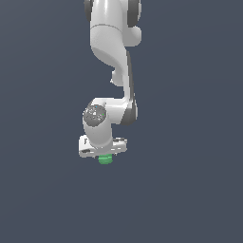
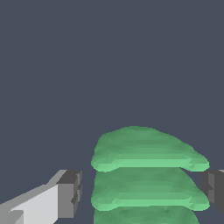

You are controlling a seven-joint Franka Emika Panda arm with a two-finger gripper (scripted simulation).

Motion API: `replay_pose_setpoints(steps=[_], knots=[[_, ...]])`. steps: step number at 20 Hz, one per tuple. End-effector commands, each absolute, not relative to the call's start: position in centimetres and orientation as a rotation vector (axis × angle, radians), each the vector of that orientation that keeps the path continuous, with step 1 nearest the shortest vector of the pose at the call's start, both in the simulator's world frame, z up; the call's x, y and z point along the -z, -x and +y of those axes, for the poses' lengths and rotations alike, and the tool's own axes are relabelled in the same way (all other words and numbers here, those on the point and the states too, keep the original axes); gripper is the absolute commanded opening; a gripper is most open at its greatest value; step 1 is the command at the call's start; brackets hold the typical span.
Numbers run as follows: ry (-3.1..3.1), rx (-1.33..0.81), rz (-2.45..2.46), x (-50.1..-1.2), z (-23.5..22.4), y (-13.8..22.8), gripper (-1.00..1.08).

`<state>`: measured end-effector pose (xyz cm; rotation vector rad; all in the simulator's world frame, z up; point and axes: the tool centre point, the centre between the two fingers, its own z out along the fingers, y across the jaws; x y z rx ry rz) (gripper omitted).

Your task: Pick up the object and move it to a goal position.

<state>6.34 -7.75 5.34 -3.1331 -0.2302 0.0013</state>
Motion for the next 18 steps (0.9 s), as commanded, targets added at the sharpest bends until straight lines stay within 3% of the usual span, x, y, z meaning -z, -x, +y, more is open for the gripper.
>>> replay_pose_setpoints(steps=[1, 6, 7, 18], knots=[[3.133, 0.0, -0.231, -4.37, -7.75, -6.35, 1.0], [3.133, 0.0, -0.231, -4.05, -7.78, -6.49, 1.0], [3.133, 0.0, -0.231, -4.05, -7.78, -6.49, -1.0], [3.133, 0.0, -0.231, -4.07, -7.77, -6.48, -1.0]])
